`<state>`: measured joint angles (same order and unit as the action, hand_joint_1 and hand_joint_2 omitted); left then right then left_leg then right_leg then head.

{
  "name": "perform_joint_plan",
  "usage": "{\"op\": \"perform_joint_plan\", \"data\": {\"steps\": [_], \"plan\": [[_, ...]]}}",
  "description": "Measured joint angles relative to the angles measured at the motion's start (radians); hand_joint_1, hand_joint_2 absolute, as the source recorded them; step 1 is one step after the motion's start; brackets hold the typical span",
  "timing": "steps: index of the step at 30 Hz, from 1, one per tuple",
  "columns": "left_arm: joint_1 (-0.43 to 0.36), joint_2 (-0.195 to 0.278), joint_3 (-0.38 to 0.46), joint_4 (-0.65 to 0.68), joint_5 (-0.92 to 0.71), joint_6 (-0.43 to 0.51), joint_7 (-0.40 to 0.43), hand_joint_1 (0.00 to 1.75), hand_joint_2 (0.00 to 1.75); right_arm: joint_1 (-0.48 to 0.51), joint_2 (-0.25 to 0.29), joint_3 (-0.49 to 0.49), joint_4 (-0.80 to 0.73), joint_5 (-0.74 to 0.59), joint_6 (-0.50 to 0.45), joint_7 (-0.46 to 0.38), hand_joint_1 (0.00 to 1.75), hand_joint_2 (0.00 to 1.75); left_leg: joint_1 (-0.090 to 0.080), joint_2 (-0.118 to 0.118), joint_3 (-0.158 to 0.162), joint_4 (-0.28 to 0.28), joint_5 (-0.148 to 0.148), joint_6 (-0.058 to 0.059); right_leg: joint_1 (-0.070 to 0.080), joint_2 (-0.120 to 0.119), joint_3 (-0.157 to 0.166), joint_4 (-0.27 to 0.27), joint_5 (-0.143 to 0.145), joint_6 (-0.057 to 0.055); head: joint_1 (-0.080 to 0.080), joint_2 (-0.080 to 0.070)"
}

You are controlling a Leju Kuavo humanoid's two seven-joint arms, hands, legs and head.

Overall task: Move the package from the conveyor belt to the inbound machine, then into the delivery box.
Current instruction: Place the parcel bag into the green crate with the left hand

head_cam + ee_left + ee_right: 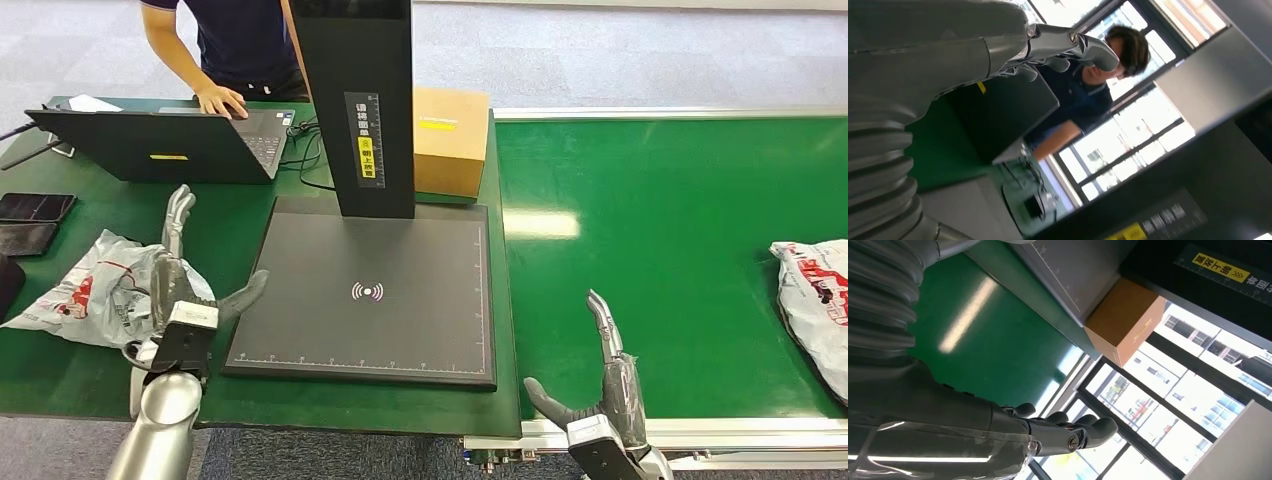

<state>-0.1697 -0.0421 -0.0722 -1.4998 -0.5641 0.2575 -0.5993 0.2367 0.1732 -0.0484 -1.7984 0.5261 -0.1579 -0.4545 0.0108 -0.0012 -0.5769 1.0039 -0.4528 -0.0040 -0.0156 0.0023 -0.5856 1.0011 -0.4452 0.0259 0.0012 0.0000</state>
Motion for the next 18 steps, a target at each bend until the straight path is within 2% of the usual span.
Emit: {"op": "perform_joint_plan", "data": {"steps": [8,18], "plan": [[0.025,-0.038,-0.078,0.035,0.023,-0.005,-0.067,0.0,1.75,-0.009,0.0,0.012,0.016,0.0,0.0,0.003,0.0,1.75,0.0,0.0,0.0,0.0,0.0,0.0,0.0,0.0,0.0,0.0,0.0,0.0,0.0,0.0],[0.031,-0.064,-0.116,0.055,0.028,-0.007,-0.075,0.0,1.75,-0.023,0.0,0.019,0.03,0.0,0.0,0.003,0.0,1.75,0.0,0.0,0.0,0.0,0.0,0.0,0.0,0.0,0.0,0.0,0.0,0.0,0.0,0.0]]}}
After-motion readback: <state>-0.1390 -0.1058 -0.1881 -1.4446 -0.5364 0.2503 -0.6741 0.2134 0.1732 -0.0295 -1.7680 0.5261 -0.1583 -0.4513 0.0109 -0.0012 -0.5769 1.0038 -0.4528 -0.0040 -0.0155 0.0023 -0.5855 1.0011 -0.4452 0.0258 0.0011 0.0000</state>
